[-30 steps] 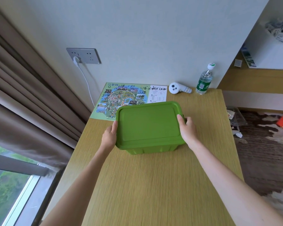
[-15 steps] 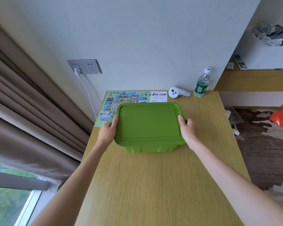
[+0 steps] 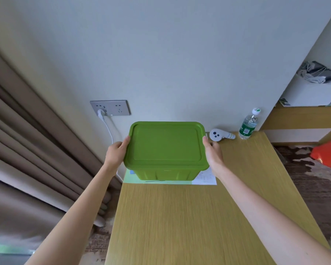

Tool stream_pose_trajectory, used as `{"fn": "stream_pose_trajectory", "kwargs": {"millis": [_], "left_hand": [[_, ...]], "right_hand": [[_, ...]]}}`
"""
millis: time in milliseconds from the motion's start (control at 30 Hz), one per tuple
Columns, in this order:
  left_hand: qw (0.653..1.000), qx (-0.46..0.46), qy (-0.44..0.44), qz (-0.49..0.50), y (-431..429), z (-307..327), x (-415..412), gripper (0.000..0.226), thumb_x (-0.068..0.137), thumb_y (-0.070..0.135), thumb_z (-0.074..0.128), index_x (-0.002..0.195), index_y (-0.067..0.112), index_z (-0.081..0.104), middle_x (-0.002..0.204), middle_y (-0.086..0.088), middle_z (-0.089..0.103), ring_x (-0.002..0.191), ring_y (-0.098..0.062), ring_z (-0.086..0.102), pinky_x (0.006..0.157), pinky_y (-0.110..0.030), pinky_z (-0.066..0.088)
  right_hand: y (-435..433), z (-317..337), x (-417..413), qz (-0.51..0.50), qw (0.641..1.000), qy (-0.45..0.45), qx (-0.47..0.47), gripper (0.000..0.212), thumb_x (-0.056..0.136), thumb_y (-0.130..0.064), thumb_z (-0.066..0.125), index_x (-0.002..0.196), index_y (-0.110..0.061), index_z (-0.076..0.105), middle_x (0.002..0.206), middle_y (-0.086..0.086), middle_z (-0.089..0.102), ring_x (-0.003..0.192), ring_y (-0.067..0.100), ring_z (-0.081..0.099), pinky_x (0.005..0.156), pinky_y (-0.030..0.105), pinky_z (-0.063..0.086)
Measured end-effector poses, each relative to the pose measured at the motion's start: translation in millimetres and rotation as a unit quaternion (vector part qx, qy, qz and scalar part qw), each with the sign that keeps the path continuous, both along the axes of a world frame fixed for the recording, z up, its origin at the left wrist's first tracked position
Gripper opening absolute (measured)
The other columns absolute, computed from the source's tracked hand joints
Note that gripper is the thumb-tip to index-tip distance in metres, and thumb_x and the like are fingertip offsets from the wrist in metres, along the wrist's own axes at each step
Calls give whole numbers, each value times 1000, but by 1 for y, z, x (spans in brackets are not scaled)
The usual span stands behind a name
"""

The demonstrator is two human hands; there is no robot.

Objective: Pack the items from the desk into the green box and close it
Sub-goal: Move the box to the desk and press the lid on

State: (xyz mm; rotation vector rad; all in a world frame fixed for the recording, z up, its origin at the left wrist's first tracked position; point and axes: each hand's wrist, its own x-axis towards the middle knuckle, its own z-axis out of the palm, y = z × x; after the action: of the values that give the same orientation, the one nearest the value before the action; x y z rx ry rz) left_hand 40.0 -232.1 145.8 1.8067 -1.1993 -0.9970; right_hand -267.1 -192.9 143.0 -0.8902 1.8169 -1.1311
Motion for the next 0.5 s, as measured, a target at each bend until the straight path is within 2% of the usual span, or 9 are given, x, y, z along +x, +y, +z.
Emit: {"fn": "stream_pose_trajectory", "kwargs": {"millis": [67,133,233,300,367,500], "left_hand": [[1000,-4,3,1,-23,-4,11,52,92,54,53,73,6,55,69,-4,47,66,-19,43,58,-30,35],[1000,-4,2,-5,-48,-10,20,50,92,54,52,76,7,56,74,-7,49,69,-19,45,63,-30,37],[1000,-3,4,-10,-84,-24,33,46,93,53,52,78,9,55,76,-9,46,70,-18,43,66,-31,34],[1000,-3,8,-12,-105,-36,38,48,94,51,52,73,8,51,73,-9,42,69,-19,39,63,-31,31],[1000,-1,8,-14,-122,-47,44,50,94,51,51,69,8,45,70,-9,38,68,-19,37,59,-31,28],[1000,13,17,-15,-148,-70,56,51,94,52,50,75,4,55,74,-10,45,69,-19,42,63,-32,33]], "right_hand": [[-20,1,12,-1,1000,5,-1,47,99,-45,44,64,-18,27,58,-4,26,54,14,28,58,33,26],[-41,-1,21,-4,1000,19,14,47,99,-45,43,65,-15,29,61,-3,29,55,14,30,56,32,27],[-73,-10,33,-4,999,25,21,52,100,-42,44,72,3,41,69,2,39,66,18,39,65,37,37],[-92,-19,40,1,999,27,16,48,100,-39,44,70,-2,42,67,3,35,69,19,36,63,36,32],[-107,-31,48,7,999,28,22,38,100,-38,44,77,-8,46,69,3,37,71,20,37,64,37,33],[-131,-57,59,6,999,30,25,39,100,-39,45,77,-8,45,66,0,37,66,19,38,62,35,28]]}}
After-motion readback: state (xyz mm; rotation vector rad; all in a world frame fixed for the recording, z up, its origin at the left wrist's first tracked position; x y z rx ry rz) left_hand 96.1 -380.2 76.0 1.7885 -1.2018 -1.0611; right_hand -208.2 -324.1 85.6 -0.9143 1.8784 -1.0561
